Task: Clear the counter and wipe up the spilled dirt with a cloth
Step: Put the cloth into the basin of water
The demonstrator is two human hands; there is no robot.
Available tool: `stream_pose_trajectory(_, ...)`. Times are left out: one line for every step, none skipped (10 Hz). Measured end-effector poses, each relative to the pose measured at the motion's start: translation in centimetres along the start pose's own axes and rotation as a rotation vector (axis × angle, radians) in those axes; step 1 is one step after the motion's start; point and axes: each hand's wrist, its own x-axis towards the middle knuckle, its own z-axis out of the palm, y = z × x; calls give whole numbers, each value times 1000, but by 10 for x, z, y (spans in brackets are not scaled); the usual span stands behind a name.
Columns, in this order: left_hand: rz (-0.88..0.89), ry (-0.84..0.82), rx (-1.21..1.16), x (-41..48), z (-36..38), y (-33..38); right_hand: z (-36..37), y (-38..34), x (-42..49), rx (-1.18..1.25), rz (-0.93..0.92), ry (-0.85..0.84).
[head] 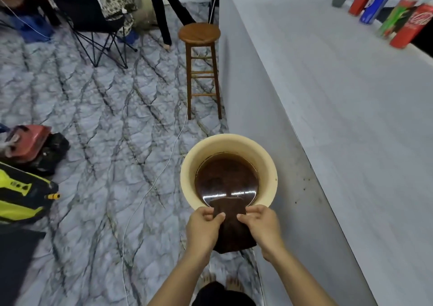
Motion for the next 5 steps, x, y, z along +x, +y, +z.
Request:
stream_pose_trajectory(281, 80, 285, -8, -1, -2, 4, 7, -8, -266, -266, 124)
stream_pose_trajectory(501, 89, 562, -10, -4, -10, 6, 15, -12, -354, -372, 124)
stream_pose_trajectory(540, 100, 739, -12, -5, -18, 7, 21, -13, -352, -402, 118)
stream_pose_trajectory(577, 88, 642, -9, -5, -17, 5, 19, -19, -295, -415, 117)
stream_pose_trajectory(641, 97, 415, -23, -13, -40, -5, 27, -35, -217, -464, 142)
